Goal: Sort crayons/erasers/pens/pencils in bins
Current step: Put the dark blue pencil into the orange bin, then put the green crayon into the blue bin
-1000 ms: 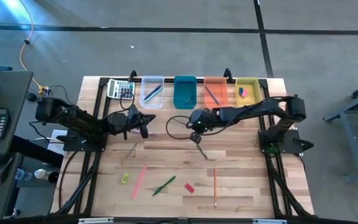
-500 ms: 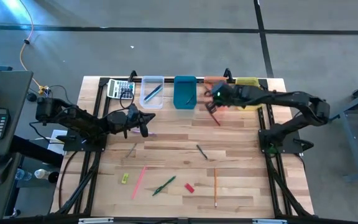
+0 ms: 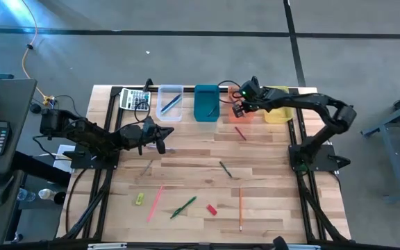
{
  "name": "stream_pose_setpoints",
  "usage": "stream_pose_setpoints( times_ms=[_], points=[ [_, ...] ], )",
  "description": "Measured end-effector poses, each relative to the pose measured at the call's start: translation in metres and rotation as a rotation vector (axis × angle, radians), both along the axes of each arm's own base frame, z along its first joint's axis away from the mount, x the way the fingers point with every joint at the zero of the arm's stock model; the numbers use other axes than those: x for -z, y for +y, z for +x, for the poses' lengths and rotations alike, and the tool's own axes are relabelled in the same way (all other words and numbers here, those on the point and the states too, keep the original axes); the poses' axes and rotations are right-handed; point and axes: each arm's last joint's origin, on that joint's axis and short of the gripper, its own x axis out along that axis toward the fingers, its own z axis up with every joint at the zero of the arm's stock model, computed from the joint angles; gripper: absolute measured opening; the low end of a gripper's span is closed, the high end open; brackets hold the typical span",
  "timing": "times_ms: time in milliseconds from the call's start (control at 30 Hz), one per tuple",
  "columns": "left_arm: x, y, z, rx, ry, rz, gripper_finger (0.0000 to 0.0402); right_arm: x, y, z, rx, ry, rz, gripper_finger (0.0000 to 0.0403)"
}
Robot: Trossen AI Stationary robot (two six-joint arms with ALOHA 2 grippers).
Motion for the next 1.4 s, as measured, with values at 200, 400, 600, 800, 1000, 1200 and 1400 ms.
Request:
stream_pose_setpoints(
  times_ms=[200, 400, 600, 800, 1000, 1200, 1400],
  points=[
    [0.001, 0.000, 0.000, 0.005, 0.012, -0.005, 0.0000, 0.016, -0.006, 0.002, 0.007, 0.032, 0.034, 0.0013],
    [0.002, 0.000, 0.000, 0.007, 0.018, -0.007, 0.0000, 0.015, -0.006, 0.002, 0.012, 0.031, 0.023, 0.0056],
    [0.003, -0.001, 0.000, 0.015, 0.026, -0.011, 0.0000, 0.014, -0.007, 0.003, -0.008, 0.040, 0.010, 0.0120],
    [0.007, -0.001, -0.001, 0.044, 0.088, -0.004, 0.0000, -0.008, 0.003, 0.006, -0.098, 0.032, -0.072, 0.0121],
    [0.009, -0.003, -0.001, 0.102, 0.114, -0.012, 0.0000, -0.041, 0.031, 0.012, -0.235, -0.023, -0.204, 0.0043],
    [0.007, -0.002, 0.009, 0.151, 0.174, -0.004, 0.0000, -0.038, 0.075, 0.018, -0.317, -0.165, -0.216, 0.0014],
    [0.006, -0.004, 0.013, 0.177, 0.194, 0.020, 0.0000, -0.028, 0.131, 0.026, -0.409, -0.184, -0.179, 0.0002]
  ],
)
